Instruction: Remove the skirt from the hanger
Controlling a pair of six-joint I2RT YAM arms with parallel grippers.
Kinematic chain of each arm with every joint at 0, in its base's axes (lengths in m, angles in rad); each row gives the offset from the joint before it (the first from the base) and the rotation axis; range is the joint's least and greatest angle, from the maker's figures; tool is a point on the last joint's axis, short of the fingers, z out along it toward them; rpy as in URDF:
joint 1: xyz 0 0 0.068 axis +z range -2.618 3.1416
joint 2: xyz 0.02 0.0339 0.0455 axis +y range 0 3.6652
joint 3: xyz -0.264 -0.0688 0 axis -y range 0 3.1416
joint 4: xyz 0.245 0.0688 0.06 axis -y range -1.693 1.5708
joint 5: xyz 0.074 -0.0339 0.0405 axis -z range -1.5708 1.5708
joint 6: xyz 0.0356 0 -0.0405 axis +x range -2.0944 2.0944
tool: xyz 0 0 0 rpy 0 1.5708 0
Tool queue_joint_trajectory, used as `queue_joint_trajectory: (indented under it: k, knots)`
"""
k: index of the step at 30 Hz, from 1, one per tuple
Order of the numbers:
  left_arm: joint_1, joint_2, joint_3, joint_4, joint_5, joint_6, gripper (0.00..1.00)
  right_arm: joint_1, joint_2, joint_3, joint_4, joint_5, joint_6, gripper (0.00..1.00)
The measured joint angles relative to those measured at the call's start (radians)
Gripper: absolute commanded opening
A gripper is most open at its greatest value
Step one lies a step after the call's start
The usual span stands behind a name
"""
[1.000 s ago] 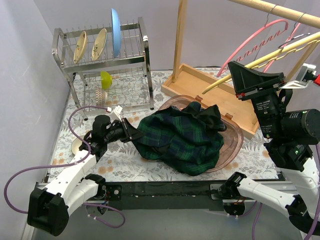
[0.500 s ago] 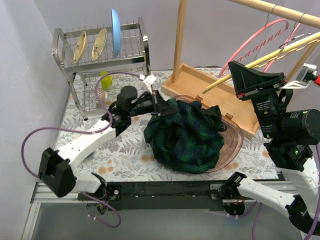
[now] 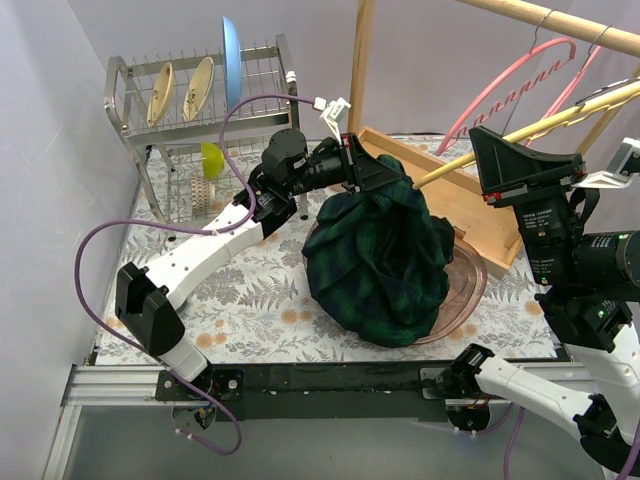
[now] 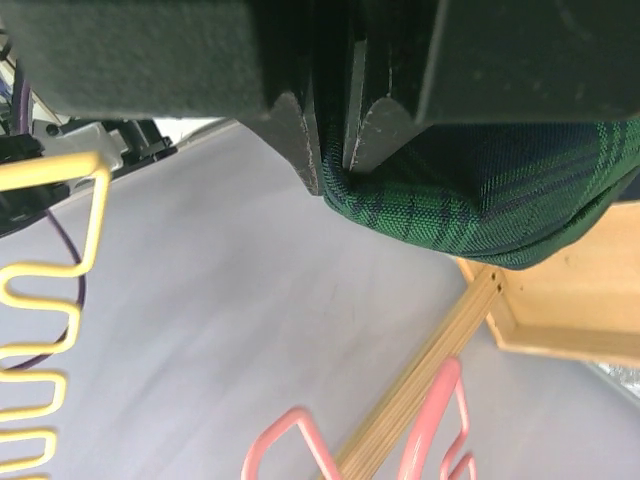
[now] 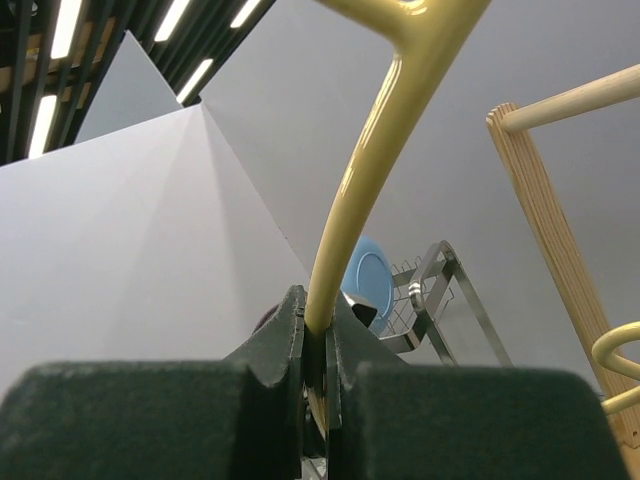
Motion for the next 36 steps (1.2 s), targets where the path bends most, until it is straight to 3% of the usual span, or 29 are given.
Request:
queue_joint_trajectory:
  k: [10, 15, 18, 24, 26, 29, 32, 33, 36]
  knots:
    - [-0.007, 0.112, 0.135, 0.048, 0.013, -0.033, 0.00, 0.000, -0.021, -0.010, 0.001, 0.014, -0.004, 0.01]
    - [-0.012, 0.112, 0.119, 0.061, -0.006, 0.007, 0.00, 0.000, -0.027, -0.012, 0.001, 0.019, -0.006, 0.01]
    - [-0.014, 0.021, -0.059, 0.080, -0.071, 0.061, 0.00, 0.000, -0.032, -0.020, 0.001, 0.019, -0.007, 0.01]
    - [-0.017, -0.155, -0.619, 0.150, -0.170, 0.064, 0.01, 0.000, -0.045, -0.032, 0.000, 0.029, -0.022, 0.01]
    - [-0.027, -0.113, -0.728, 0.158, -0.190, 0.049, 0.08, 0.000, -0.051, -0.035, 0.001, 0.034, -0.028, 0.01]
    - [-0.041, 0.005, -0.759, 0.167, -0.195, 0.029, 0.12, 0.000, -0.056, -0.042, 0.002, 0.041, -0.030, 0.01]
    - [-0.042, 0.076, -0.721, 0.174, -0.194, 0.019, 0.34, 0.000, -0.054, -0.043, 0.001, 0.045, -0.030, 0.01]
    - [-0.044, 0.082, -0.708, 0.174, -0.194, 0.016, 0.48, 0.000, -0.053, -0.043, 0.000, 0.045, -0.030, 0.01]
    - [-0.060, 0.079, -0.665, 0.154, -0.193, 0.029, 0.69, 0.000, -0.053, -0.043, 0.000, 0.045, -0.029, 0.01]
